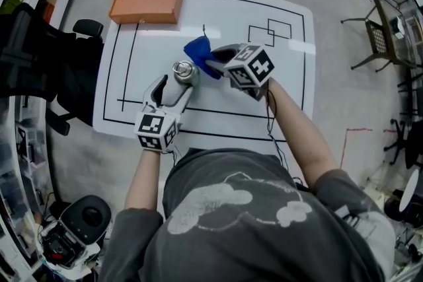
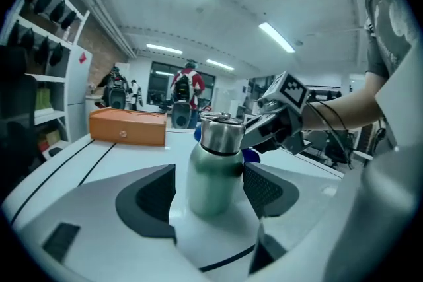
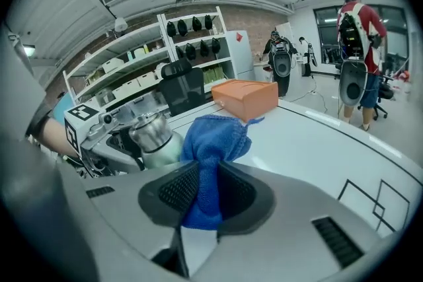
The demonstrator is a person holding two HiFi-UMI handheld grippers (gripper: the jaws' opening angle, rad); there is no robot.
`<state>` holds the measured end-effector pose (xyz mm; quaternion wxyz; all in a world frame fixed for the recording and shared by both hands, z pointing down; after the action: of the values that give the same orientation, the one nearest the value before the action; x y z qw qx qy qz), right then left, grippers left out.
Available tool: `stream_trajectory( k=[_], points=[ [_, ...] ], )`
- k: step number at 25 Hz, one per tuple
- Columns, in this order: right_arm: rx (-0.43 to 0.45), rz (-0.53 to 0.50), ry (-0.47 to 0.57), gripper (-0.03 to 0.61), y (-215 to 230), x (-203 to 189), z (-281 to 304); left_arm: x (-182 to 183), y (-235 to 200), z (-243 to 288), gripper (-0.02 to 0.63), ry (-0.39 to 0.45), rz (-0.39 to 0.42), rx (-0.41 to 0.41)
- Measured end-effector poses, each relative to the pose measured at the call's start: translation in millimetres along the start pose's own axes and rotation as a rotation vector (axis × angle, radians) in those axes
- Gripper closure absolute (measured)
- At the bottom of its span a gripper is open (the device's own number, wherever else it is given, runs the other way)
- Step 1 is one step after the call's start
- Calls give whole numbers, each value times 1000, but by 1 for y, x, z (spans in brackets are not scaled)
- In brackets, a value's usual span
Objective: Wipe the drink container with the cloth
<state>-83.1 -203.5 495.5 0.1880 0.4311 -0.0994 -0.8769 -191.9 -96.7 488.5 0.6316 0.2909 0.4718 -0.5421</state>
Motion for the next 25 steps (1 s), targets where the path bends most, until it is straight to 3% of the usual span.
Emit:
stream_trajectory(
  k=[6, 15, 21, 25],
  points=[
    [2, -32, 26, 492, -7, -6, -33, 3, 21, -4, 296, -18, -37, 244],
    [14, -42, 64, 492, -18, -16, -60, 18, 42, 10, 295, -10, -109, 482],
    [10, -29, 67, 492, -16, -25, -69, 11, 37, 20, 314, -20, -148, 531],
    [8, -25, 63, 492, -12, -24, -70, 12, 33, 18, 319, 20, -107, 470]
  ],
)
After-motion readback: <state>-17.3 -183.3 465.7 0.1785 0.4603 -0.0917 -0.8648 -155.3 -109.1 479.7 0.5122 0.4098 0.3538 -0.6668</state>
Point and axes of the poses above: the fingertips, and each gripper's own axes: z forward along the fingers, y to its right, x out of its top, the point moved 4 cm from there along -z, backward along the fingers, and after that the axes turned 5 degrees about x, right-handed, at the moved point
